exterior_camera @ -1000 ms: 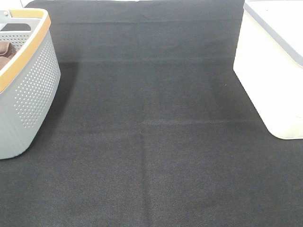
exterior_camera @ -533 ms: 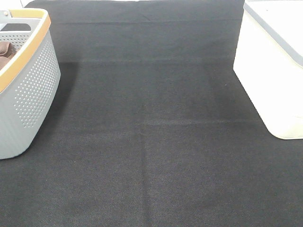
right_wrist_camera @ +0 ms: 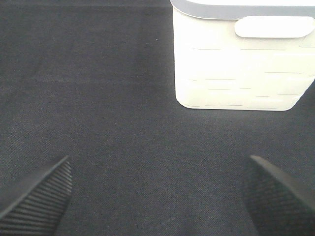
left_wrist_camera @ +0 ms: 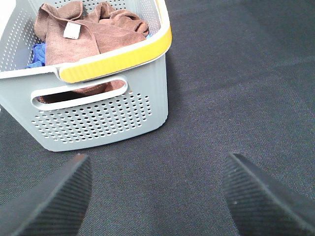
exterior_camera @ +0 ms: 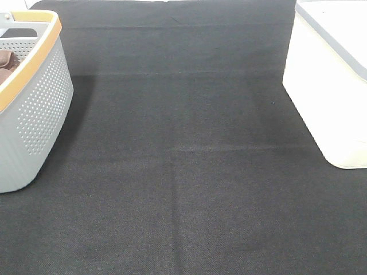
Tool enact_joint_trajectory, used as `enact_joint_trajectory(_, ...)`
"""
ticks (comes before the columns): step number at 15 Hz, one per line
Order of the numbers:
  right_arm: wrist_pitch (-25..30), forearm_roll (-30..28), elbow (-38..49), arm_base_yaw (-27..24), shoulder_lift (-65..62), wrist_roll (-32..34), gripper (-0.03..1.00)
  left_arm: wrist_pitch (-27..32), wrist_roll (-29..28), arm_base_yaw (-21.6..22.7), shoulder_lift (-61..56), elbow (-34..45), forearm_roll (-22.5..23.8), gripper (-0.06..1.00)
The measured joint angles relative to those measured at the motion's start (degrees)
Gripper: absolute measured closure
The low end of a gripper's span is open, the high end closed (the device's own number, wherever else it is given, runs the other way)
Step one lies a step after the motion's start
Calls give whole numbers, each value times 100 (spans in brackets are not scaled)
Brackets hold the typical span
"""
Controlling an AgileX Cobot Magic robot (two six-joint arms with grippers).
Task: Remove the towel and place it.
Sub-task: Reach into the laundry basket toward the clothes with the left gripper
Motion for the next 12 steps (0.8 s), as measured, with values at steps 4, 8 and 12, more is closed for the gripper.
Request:
enact_joint_trajectory(4,0,0,0,0,0,0,9,0,0,0,0,0,0,23)
enact_joint_trajectory(8,0,0,0,0,0,0,9,-269,0,0,97,-166,309,23)
enact_joint_trajectory(12,0,0,0,0,0,0,9,-900,-682,0,945,-441,768,23)
